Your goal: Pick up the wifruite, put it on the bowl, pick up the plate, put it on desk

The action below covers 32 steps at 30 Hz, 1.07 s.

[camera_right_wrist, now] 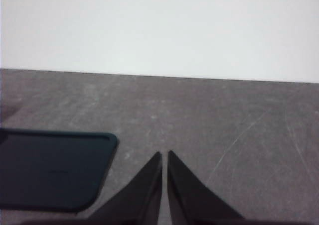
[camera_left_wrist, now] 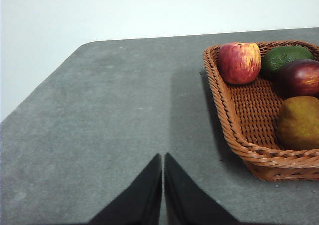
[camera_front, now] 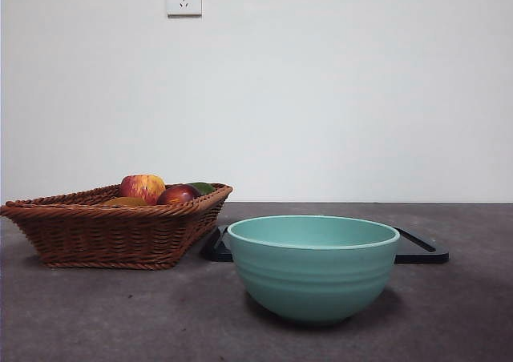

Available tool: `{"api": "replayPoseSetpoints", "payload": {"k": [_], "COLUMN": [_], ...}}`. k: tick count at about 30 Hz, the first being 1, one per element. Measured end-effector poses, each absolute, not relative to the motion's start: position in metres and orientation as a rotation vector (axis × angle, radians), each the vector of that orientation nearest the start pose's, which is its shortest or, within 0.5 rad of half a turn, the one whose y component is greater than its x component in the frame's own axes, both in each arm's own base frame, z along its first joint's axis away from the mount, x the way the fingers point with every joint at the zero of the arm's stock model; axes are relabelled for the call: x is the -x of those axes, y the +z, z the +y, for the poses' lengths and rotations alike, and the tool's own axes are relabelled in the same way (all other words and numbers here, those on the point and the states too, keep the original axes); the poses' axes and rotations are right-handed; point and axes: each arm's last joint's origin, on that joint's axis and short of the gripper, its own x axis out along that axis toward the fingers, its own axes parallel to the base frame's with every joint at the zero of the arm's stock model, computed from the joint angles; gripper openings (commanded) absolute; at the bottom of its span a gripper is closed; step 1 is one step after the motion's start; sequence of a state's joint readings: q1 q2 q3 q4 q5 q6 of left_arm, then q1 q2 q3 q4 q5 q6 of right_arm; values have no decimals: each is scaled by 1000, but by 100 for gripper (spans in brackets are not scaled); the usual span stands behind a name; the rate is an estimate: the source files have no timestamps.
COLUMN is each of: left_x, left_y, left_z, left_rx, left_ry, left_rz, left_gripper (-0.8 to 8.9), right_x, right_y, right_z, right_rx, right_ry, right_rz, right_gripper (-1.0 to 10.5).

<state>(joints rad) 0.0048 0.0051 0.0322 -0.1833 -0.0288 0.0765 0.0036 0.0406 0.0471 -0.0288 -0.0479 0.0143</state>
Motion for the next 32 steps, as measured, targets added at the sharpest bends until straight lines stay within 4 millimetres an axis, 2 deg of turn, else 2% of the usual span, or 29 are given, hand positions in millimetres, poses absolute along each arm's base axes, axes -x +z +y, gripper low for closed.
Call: {"api": "replayPoseSetpoints", "payload": {"k": [11, 16, 32], "left_x": [-95, -95, -95], "left_y": [156, 156, 156], "left_z": [1, 1, 1], "left_rx": [-78, -78, -78], "left_ry": [28, 28, 28], "left_rz": [157, 157, 157], "left_gripper": [7, 7, 7], "right_x": [-97, -96, -96], "right_y": [160, 152, 152], "right_z": [2, 1, 1], "right_rx": [-17, -17, -17], "right_ry": [46, 30, 28], "right_rz": [77, 159, 157], "right_gripper": [12, 12, 12]}}
